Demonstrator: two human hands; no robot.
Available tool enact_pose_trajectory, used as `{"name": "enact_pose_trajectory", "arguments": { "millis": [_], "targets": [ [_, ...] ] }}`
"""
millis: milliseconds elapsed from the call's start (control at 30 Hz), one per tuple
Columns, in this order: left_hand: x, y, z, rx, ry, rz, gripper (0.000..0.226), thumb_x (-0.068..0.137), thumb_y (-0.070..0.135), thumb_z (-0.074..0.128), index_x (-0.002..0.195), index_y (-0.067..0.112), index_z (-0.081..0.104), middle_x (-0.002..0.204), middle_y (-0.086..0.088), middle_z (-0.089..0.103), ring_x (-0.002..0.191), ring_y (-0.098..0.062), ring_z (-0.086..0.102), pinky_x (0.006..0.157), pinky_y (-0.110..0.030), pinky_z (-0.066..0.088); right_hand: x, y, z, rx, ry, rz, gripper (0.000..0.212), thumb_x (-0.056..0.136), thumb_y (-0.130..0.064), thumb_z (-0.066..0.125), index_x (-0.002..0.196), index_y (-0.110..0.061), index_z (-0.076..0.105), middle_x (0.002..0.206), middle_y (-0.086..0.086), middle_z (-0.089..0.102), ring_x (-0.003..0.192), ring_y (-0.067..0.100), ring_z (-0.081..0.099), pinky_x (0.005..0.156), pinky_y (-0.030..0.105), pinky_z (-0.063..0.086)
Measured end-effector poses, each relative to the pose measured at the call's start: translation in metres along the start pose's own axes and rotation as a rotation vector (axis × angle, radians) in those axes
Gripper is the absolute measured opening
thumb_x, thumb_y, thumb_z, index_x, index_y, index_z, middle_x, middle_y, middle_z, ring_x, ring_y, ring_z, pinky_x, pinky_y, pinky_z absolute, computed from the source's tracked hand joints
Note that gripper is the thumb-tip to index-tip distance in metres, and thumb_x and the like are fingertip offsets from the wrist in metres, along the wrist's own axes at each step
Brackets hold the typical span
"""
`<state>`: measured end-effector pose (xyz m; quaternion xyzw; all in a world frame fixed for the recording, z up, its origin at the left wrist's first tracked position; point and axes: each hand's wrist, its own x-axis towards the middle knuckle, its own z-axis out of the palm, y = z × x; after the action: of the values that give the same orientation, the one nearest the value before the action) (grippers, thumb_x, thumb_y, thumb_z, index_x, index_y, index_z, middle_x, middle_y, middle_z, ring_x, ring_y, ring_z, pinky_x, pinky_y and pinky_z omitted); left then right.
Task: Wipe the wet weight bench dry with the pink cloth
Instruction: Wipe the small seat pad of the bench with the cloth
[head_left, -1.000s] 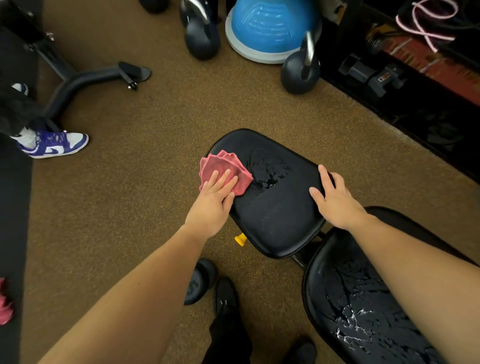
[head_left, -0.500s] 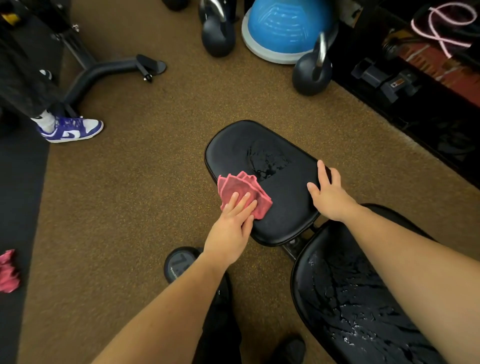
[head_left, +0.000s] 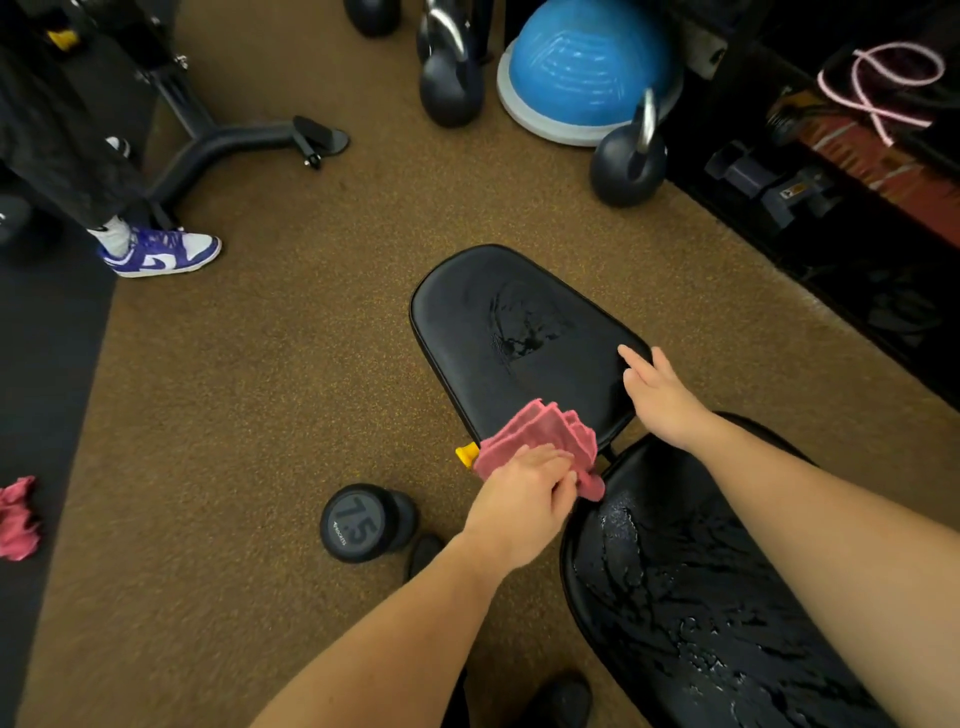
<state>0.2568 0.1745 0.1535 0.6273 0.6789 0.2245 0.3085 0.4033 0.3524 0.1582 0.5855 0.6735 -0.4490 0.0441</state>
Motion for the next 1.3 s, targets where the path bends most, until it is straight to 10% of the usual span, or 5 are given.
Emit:
{"name": "enact_pose_trajectory", "arguments": {
  "millis": [333,533,767,933,1300],
  "targets": [
    [0.063,0.051,-0.063,-0.821,0.274,-0.275,0.030,0.107,0.023,0.037,0.107,0.017,0.067,0.098,0.001,0.071,0.095,-0.006,0.065,0.088,-0.022,0.051,-0.047,-0.053,-0.010,0.864,-0.233,-0.097,0.080,0.089,-0.074,0.030,0.127,-0.014,0.067,0.117,0.011,0.073,0.110,0.029,0.069,0.086,0.041,0.057],
    [0.108,0.020,-0.081,-0.521,0.264,-0.134,0.027,0.099,0.037,0.052,0.122,0.040,0.067,0.126,0.010,0.055,0.127,-0.013,0.046,0.114,-0.044,0.035,-0.031,-0.060,-0.005,1.067,-0.120,-0.192,0.045,0.090,-0.009,0.070,0.133,-0.013,0.058,0.124,0.015,0.069,0.114,0.029,0.067,0.096,0.039,0.056],
    [0.124,-0.069,-0.123,0.055,0.091,-0.256,0.031,0.097,0.018,0.061,0.128,0.024,0.060,0.133,-0.005,0.044,0.125,-0.029,0.042,0.109,-0.041,0.036,0.020,-0.044,-0.040,0.206,0.473,-0.307,0.032,0.089,-0.020,0.075,0.116,-0.032,0.064,0.114,-0.006,0.065,0.107,0.012,0.061,0.093,0.031,0.048],
    [0.131,-0.118,-0.146,0.274,-0.150,-0.362,0.070,0.094,0.019,0.067,0.155,0.025,0.032,0.164,-0.003,0.014,0.144,-0.031,0.034,0.112,-0.043,0.038,0.051,-0.022,-0.009,-0.459,0.245,-0.239,0.058,0.100,-0.046,0.051,0.154,-0.038,0.030,0.162,0.010,0.026,0.152,0.028,0.017,0.122,0.048,0.018],
    [0.137,-0.126,-0.156,0.317,-0.177,-0.304,0.067,0.097,0.016,0.061,0.156,0.028,0.032,0.167,0.003,0.013,0.148,-0.025,0.030,0.115,-0.040,0.032,0.049,-0.024,0.036,-0.460,0.351,-0.359,0.051,0.106,-0.048,0.039,0.155,-0.038,0.034,0.169,-0.001,0.015,0.155,0.022,0.008,0.123,0.046,0.009]
  ]
}}
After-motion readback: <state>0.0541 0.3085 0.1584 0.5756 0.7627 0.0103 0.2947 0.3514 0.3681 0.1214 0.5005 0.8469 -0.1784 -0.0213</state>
